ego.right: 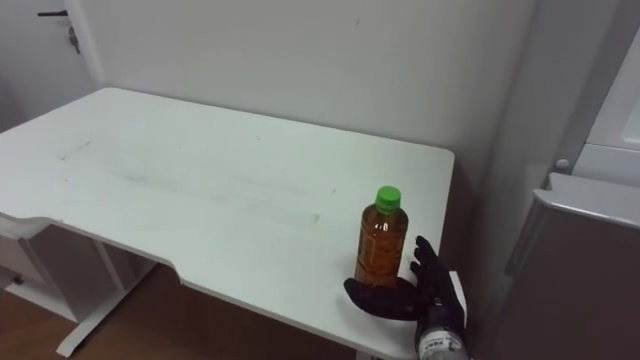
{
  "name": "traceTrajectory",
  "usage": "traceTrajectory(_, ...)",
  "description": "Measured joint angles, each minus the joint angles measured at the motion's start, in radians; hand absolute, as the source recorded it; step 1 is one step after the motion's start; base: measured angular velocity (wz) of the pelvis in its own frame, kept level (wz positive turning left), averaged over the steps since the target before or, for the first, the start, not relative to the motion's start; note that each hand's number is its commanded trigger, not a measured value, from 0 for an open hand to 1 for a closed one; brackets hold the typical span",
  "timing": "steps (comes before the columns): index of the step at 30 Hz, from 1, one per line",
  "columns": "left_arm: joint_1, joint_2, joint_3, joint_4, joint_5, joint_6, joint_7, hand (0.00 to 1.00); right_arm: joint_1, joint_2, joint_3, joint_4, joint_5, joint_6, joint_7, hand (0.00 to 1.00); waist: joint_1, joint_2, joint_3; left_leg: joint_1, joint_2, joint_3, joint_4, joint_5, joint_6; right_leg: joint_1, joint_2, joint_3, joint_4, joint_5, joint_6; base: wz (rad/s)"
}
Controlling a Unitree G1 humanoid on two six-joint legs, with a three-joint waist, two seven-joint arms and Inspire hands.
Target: Put the bottle in the upper fridge
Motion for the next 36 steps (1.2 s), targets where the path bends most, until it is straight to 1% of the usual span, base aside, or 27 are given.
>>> traceTrajectory(2,0.0,-0.001,0.0,0.0,0.0,-0.001,0.0,0.0,0.0,0.0,0.001,0.001,-0.001,0.0,-0.009,0.0,0.003,0.0,0.0002,0.004,0.0,0.0,-0.001,0.0,0.0,0.0,-0.002,0.001,0.005,-0.001,0.001,0.0)
traceTrajectory(4,0.0,-0.001,0.0,0.0,0.001,-0.002,-0.001,0.0,0.0,0.0,0.001,0.003,-0.001,0.0,-0.021,0.0,0.008,0.0,0.0003,0.007,0.001,0.0,-0.001,0.001,0.001,0.0,-0.011,0.0,0.011,-0.004,0.002,0.0)
traceTrajectory(6,-0.001,-0.003,0.0,0.0,0.001,-0.004,-0.001,0.0,0.0,0.0,0.001,0.003,-0.005,0.0,-0.038,0.0,0.014,-0.001,0.0006,0.007,0.0,0.0,-0.001,0.001,0.002,-0.001,-0.012,0.0,0.014,-0.004,0.002,0.0)
traceTrajectory(8,-0.001,-0.004,0.0,0.0,0.001,-0.006,-0.001,0.0,0.0,0.001,0.001,0.003,-0.042,0.0,-0.052,0.0,0.023,-0.002,0.0018,0.006,-0.001,0.001,-0.001,0.002,0.004,-0.003,-0.012,0.001,0.019,-0.005,0.003,0.0)
traceTrajectory(10,0.0,-0.006,-0.001,0.0,0.001,-0.006,-0.001,0.0,-0.004,0.003,0.001,0.003,-0.099,0.0,-0.068,0.0,0.026,-0.006,0.0033,0.001,-0.005,0.002,-0.001,0.005,0.008,-0.012,-0.017,0.001,0.028,-0.007,0.005,0.0)
traceTrajectory(13,0.0,-0.007,-0.001,0.0,0.001,-0.008,-0.001,0.0,-0.026,0.004,0.001,0.002,-0.116,0.0,-0.091,0.0,0.029,-0.011,0.0035,-0.01,-0.006,0.002,-0.001,0.007,0.011,-0.02,-0.021,-0.001,0.032,-0.007,0.006,0.0)
traceTrajectory(14,0.0,-0.006,-0.001,0.0,0.0,-0.008,-0.002,0.0,-0.031,0.004,0.001,0.001,-0.116,0.0,-0.095,0.0,0.029,-0.011,0.0031,-0.01,-0.006,0.002,-0.001,0.007,0.011,-0.021,-0.021,-0.001,0.032,-0.007,0.006,0.0)
traceTrajectory(16,0.001,-0.003,-0.001,0.0,-0.001,-0.008,-0.004,0.0,-0.041,0.004,0.001,-0.025,-0.117,0.0,-0.104,0.0,0.035,-0.018,-0.0003,-0.01,-0.008,0.002,-0.001,0.008,0.012,-0.022,-0.023,-0.002,0.032,-0.007,0.007,0.0)
traceTrajectory(18,-0.001,-0.002,-0.001,0.0,-0.001,-0.01,-0.007,0.0,-0.042,0.004,0.001,-0.056,-0.117,0.0,-0.111,0.0,0.046,-0.024,-0.0009,-0.009,-0.008,0.003,0.0,0.008,0.012,-0.022,-0.023,-0.002,0.032,-0.007,0.008,0.0)
traceTrajectory(20,-0.001,-0.002,-0.001,0.0,-0.001,-0.012,-0.009,0.0,-0.048,0.004,0.001,-0.073,-0.117,0.0,-0.113,0.0,0.05,-0.028,-0.0002,-0.01,-0.008,0.002,0.0,0.008,0.012,-0.021,-0.024,-0.004,0.032,-0.007,0.008,0.02)
traceTrajectory(22,-0.001,-0.002,-0.001,0.001,-0.001,-0.013,-0.01,0.0,-0.053,0.005,0.003,-0.08,-0.118,0.0,-0.112,0.0,0.053,-0.032,0.0026,-0.01,-0.008,0.002,0.0,0.008,0.012,-0.021,-0.024,-0.006,0.034,-0.008,0.008,0.0)
traceTrajectory(25,-0.001,-0.002,-0.001,0.001,-0.001,-0.013,-0.01,0.0,-0.056,0.006,0.003,-0.086,-0.119,0.0,-0.11,0.0,0.057,-0.032,0.0042,-0.012,-0.009,0.002,-0.001,0.007,0.013,-0.023,-0.025,-0.004,0.038,-0.008,0.009,0.0)
traceTrajectory(29,-0.001,-0.002,-0.001,-0.003,-0.015,-0.008,-0.01,0.0,-0.056,0.013,0.005,-0.107,-0.153,0.001,-0.111,0.0,0.057,-0.032,0.0042,-0.017,-0.01,0.004,0.001,0.007,0.013,-0.032,-0.028,-0.003,0.046,-0.012,0.01,0.0)
traceTrajectory(36,0.0,0.0,-0.001,-0.009,-0.038,-0.006,-0.01,0.0,-0.056,0.014,0.012,-0.135,-0.156,0.004,-0.115,0.0,0.056,-0.032,0.004,-0.02,-0.01,0.003,0.001,0.007,0.013,-0.034,-0.029,-0.004,0.047,-0.012,0.01,0.0)
